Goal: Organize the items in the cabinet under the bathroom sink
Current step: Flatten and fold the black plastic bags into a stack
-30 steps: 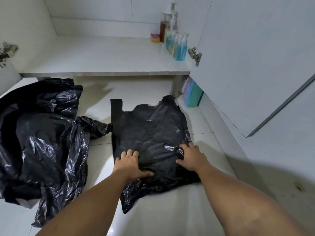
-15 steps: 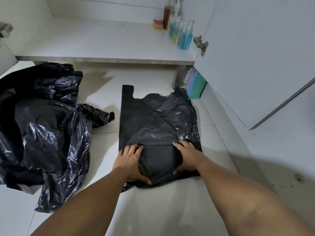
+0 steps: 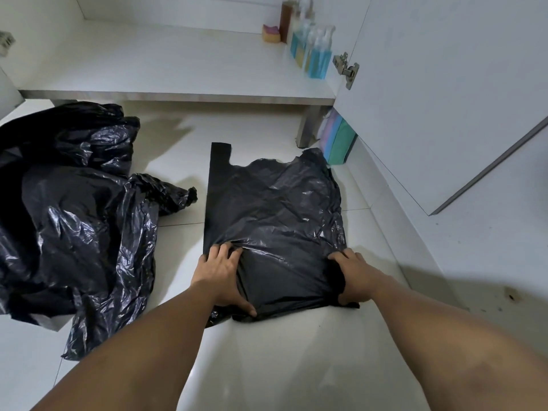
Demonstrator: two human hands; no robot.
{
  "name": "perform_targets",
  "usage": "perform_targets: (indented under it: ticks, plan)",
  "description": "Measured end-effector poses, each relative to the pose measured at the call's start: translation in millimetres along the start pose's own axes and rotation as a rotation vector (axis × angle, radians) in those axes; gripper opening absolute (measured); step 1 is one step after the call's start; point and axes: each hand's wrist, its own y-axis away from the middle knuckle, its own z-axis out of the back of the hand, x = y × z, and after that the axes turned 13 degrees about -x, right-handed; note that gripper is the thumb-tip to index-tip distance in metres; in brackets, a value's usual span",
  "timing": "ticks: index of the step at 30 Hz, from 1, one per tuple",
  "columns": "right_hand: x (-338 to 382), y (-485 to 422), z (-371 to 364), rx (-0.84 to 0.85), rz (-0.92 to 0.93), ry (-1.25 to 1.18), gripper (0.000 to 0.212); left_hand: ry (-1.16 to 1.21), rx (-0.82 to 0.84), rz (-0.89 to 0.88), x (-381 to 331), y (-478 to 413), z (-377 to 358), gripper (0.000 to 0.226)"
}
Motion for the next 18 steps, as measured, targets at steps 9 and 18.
perform_targets:
  ticks: [9, 18]
  plan:
    - [20.8, -3.9, 4.8, -0.172, 0.046, -0.045, 0.077, -0.012, -0.076, -0.029, -3.1, -0.2, 7.6, 0.145]
    - [36.5, -18.8, 13.5, -0.159, 0.033, -0.028, 0.062, 0.009, 0.004, 0.008, -6.9, -2.8, 11.1, 0.139]
